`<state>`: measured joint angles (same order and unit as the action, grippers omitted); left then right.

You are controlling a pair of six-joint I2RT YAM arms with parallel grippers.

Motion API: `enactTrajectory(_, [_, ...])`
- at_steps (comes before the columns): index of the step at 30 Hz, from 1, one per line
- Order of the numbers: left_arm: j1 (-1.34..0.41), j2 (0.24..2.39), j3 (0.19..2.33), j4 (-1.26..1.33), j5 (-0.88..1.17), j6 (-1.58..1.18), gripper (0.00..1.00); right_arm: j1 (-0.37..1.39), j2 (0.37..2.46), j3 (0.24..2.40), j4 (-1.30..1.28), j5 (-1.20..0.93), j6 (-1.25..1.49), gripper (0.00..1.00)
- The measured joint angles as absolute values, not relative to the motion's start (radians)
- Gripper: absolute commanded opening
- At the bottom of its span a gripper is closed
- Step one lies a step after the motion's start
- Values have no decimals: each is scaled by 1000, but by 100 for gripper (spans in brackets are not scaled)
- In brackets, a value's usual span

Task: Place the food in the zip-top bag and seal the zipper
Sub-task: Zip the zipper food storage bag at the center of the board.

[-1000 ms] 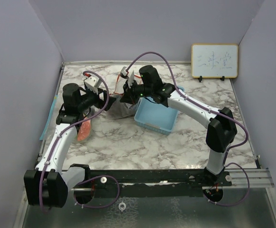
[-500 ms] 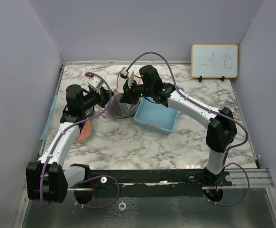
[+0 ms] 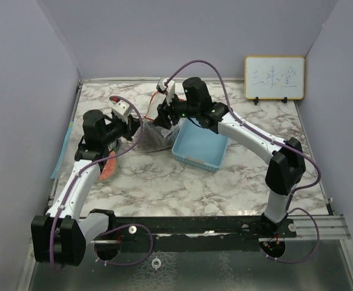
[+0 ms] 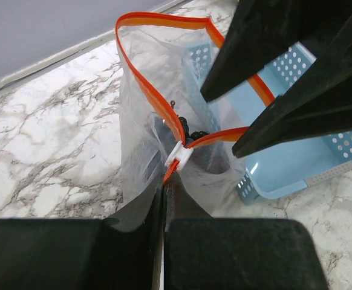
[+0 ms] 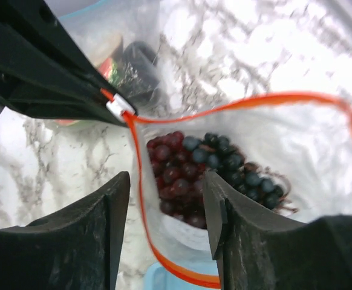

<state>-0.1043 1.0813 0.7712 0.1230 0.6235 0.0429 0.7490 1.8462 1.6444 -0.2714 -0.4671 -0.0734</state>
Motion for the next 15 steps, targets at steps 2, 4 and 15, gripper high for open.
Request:
enactTrajectory(2, [-104, 1060, 771, 90, 617, 64, 0, 746, 1834, 1652, -245, -469, -102, 53])
enactTrajectory(4, [-104, 1044, 771, 61, 615, 86, 0, 739, 1819, 1655, -212, -495, -130, 53])
enactTrajectory(15, [-105, 1010, 771, -17, 615, 139, 0, 737, 1820, 1678, -44, -807, -258, 79])
